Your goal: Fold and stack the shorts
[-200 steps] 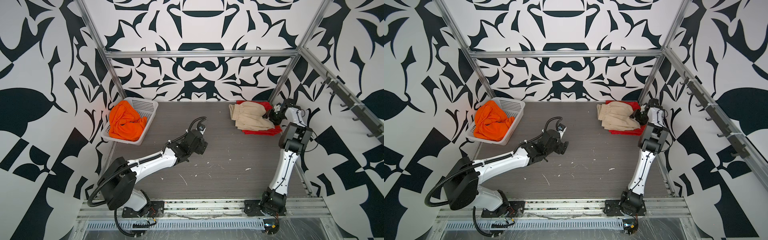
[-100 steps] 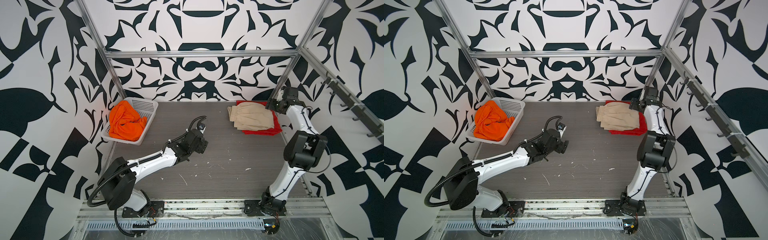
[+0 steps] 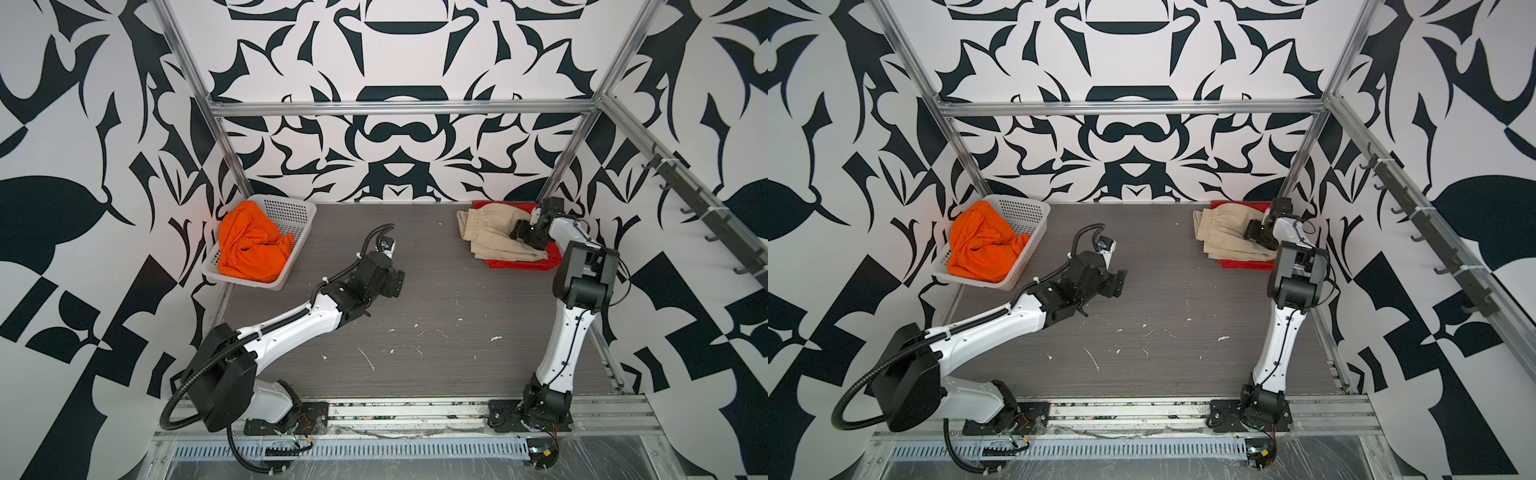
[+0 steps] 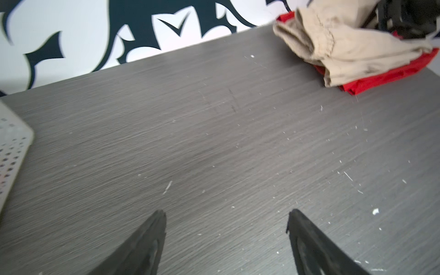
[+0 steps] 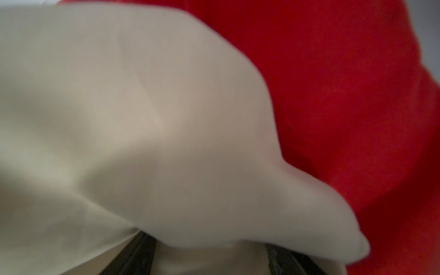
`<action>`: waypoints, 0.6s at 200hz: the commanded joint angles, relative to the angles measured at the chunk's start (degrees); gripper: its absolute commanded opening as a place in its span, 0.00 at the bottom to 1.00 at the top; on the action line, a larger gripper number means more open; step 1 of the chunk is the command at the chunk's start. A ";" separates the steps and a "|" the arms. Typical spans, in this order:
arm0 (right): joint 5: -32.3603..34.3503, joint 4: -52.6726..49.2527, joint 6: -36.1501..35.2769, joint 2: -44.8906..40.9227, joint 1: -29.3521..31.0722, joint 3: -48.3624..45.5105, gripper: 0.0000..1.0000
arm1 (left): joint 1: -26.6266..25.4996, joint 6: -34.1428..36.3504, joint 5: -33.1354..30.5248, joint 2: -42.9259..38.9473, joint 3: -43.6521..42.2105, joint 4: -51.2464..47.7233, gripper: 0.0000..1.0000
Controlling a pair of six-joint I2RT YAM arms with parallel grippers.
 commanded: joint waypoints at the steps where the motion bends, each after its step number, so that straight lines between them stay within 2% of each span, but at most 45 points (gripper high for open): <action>1: 0.31 -2.27 1.60 -3.12 0.28 -2.64 0.78 | 2.02 -3.29 -0.39 -3.54 -1.51 -1.07 0.84; 18: 0.47 -2.10 1.09 -8.80 1.25 -4.39 0.85 | 5.09 -5.00 -0.56 -5.15 -1.01 -4.33 0.89; 35: 1.60 -1.99 0.31 -15.93 3.23 -6.82 0.99 | 10.37 -7.40 0.26 -8.25 0.76 -9.85 0.89; 76: 5.87 0.17 -0.51 -33.92 13.79 -16.75 0.99 | 26.32 -8.19 1.90 -10.80 7.17 -23.56 0.93; 90: 5.83 2.37 0.56 -39.15 18.58 -21.36 1.00 | 33.11 -8.10 4.35 -9.83 9.74 -27.65 0.95; 112: 5.28 6.02 2.47 -45.23 26.91 -27.83 1.00 | 44.89 -7.75 11.58 -6.15 14.00 -33.02 0.98; 120: 5.02 7.13 3.23 -46.77 29.87 -29.97 0.99 | 48.29 -7.58 13.86 -2.58 15.71 -34.69 0.99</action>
